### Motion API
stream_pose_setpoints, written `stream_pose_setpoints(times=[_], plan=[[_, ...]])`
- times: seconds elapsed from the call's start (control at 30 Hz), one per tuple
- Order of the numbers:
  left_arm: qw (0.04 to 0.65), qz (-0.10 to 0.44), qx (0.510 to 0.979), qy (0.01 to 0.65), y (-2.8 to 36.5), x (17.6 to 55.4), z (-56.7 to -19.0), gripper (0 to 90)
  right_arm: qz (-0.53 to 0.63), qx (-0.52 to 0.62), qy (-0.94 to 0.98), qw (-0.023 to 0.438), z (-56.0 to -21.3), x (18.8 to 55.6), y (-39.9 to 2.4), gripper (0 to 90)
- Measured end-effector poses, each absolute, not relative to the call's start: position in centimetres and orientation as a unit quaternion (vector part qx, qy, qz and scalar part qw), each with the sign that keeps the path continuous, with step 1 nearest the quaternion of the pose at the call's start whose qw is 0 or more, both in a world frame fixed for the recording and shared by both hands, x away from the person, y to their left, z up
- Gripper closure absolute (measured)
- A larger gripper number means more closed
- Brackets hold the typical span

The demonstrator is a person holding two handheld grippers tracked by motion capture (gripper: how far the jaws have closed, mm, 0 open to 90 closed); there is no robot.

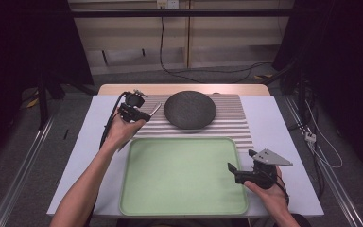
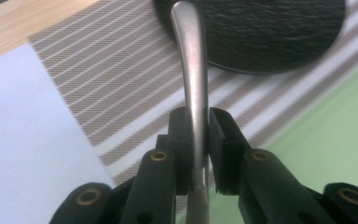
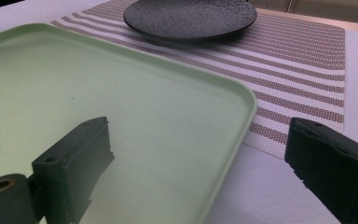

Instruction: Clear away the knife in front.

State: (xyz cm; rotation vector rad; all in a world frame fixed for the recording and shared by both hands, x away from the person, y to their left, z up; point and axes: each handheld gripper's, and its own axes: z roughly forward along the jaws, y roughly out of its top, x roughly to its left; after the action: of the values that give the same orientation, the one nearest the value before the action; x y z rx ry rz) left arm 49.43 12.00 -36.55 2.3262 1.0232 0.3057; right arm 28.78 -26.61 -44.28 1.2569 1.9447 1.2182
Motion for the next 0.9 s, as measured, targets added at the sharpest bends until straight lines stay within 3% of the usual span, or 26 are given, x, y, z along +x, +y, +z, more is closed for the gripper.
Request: stream_pose_setpoints(times=[0.9], plan=[[0.274, 0.103, 0.883, 0.366, 11.3, 43.5, -37.9, 80.2, 0.448, 0.465, 0.719, 0.258, -44.3, 28.9, -26.5, 6.9]])
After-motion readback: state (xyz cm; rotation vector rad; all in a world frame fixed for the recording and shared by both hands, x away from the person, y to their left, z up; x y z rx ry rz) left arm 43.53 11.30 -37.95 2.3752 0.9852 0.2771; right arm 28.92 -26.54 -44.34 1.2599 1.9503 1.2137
